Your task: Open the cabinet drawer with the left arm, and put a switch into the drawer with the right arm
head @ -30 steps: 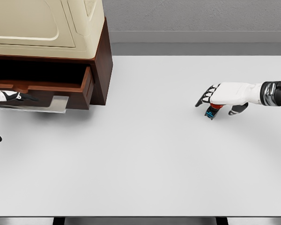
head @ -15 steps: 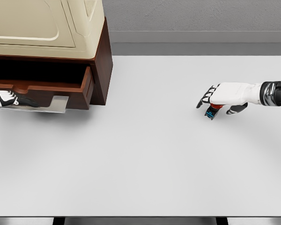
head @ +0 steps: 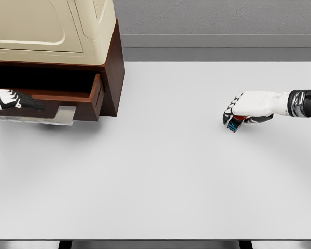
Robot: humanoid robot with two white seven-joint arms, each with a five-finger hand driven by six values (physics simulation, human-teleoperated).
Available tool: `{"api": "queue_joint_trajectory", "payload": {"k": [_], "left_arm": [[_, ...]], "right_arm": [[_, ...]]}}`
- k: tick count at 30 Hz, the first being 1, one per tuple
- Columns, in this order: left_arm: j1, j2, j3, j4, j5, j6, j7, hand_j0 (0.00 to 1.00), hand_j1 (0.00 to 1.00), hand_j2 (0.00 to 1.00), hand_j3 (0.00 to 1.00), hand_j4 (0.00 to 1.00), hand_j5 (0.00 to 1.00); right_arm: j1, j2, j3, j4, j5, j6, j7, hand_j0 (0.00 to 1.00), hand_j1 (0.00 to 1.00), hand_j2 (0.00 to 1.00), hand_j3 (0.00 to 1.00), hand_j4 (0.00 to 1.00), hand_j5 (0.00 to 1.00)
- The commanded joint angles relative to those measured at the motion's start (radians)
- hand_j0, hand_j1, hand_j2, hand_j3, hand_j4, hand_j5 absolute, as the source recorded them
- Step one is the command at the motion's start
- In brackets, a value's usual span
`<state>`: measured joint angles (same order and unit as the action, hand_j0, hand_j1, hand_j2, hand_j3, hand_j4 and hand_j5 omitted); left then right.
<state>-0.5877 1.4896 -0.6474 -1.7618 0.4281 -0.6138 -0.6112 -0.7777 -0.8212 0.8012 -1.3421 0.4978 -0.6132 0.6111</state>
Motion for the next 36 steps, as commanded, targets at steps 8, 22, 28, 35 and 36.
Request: {"api": "queue_joint_trajectory", "payload": {"k": [8, 22, 28, 35, 36], "left_arm": [[-0.014, -0.006, 0.015, 0.033, 0.070, 0.003, 0.000, 1.00, 1.00, 1.00, 1.00, 1.00, 1.00], [-0.014, -0.012, 0.057, 0.045, 0.089, 0.003, 0.000, 1.00, 1.00, 1.00, 1.00, 1.00, 1.00], [-0.015, 0.011, 0.055, 0.045, 0.092, 0.003, 0.000, 1.00, 1.00, 1.00, 1.00, 1.00, 1.00], [-0.017, 0.046, 0.055, 0.094, 0.095, 0.003, 0.000, 1.00, 1.00, 1.00, 1.00, 1.00, 1.00], [-0.017, 0.055, 0.055, 0.102, 0.097, 0.003, 0.000, 1.00, 1.00, 1.00, 1.00, 1.00, 1.00]], "right_arm": [[0.000, 0.004, -0.002, -0.005, -0.012, 0.002, 0.000, 0.42, 0.42, 0.42, 0.42, 0.42, 0.42], [-0.058, 0.060, -0.016, -0.012, -0.041, 0.002, 0.000, 0.42, 0.42, 0.42, 0.42, 0.42, 0.42], [-0.072, 0.096, -0.014, -0.049, -0.041, 0.002, 0.000, 0.40, 0.40, 0.40, 0.40, 0.40, 0.40], [-0.120, 0.154, -0.008, -0.077, -0.055, 0.002, 0.000, 0.40, 0.40, 0.40, 0.40, 0.40, 0.40], [-0.123, 0.157, -0.007, -0.077, -0.058, 0.002, 0.000, 0.40, 0.40, 0.40, 0.40, 0.40, 0.40]]}}
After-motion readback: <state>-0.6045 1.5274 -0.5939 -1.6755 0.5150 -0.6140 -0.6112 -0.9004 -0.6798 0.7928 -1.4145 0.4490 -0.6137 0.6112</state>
